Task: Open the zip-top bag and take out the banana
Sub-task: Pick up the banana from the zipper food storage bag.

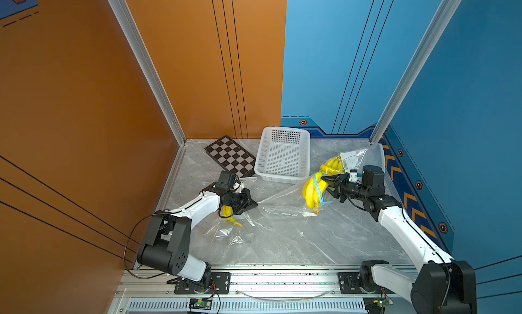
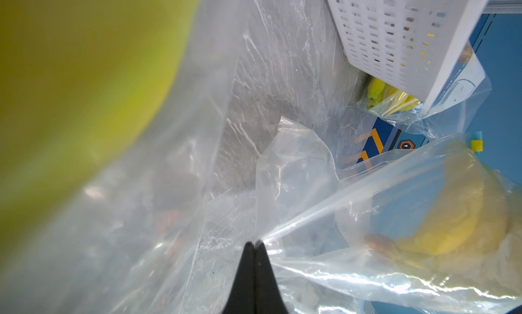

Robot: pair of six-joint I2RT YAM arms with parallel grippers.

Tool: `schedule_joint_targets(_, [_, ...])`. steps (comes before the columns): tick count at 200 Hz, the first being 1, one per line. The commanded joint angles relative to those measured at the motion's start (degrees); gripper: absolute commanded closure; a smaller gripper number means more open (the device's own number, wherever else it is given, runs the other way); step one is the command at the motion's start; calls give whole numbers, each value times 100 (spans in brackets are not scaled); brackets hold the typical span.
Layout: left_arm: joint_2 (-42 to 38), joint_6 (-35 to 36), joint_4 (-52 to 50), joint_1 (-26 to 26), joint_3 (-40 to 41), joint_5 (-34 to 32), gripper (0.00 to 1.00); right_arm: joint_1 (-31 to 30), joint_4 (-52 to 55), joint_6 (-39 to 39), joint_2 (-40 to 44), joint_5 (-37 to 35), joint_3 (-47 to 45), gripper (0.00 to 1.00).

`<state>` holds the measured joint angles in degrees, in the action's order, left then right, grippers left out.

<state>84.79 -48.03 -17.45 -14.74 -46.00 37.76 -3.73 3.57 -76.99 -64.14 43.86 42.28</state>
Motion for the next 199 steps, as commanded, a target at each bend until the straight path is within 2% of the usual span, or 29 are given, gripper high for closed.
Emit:
schedule_joint_targets(1, [-58, -83, -698, 130, 273, -724, 100, 302, -1022, -27, 208, -1085, -105, 77])
schedule_joint_targets(33, [66, 39, -711, 151, 226, -664, 100, 311, -2104, -659, 119, -1137, -317, 77])
schedule_joint_targets(61, [186, 74, -692, 132, 275, -554, 100, 272, -2203, -681, 139, -1239, -209, 76])
schedule_joint_targets(88, [-11, -287, 458, 118, 462, -73, 100, 167, -1973, -577, -37, -983, -45, 77])
schedule_joint_targets(105, [-215, -501, 1129, 188, 417, 36, 88, 109, -2186, -614, -117, -731, -51, 76])
schedule_joint_targets(110, [-268, -557, 1267, 220, 367, 74, 76, 101, -2332, -651, -175, -598, -56, 76])
schedule_joint_targets(112, [-281, -582, 1327, 236, 353, 94, 57, 100, -2409, -668, -199, -521, -56, 76])
schedule_joint_targets(113, [-289, -597, 1343, 244, 350, 114, 43, 100, -2451, -681, -210, -484, -59, 76])
schedule_joint_targets(114, [-297, -608, 1381, 248, 339, 134, 21, 100, -2472, -692, -225, -449, -61, 76])
schedule_joint_targets(115, [-301, -618, 1414, 255, 329, 148, 10, 100, -2544, -707, -241, -409, -53, 76])
schedule_joint_targets(117, [-311, -644, 1471, 271, 304, 180, 1, 96, -2668, -728, -262, -333, -66, 76])
schedule_joint_targets(137, [-259, -822, 1789, 410, 12, 544, 2, 55, -3712, -1051, -609, 403, -106, 76])
schedule_joint_targets(159, [-40, -1066, 2018, 446, -224, 961, 2, -87, -4158, -1086, -826, 830, -75, 77])
schedule_joint_targets(186, [283, -1936, 3140, 303, -4, 1285, 2, -312, -4105, -855, -889, 756, -61, 76])
schedule_joint_targets(199, [354, -2136, 3416, 153, 53, 1279, 2, -415, -4147, -850, -914, 674, -63, 76])
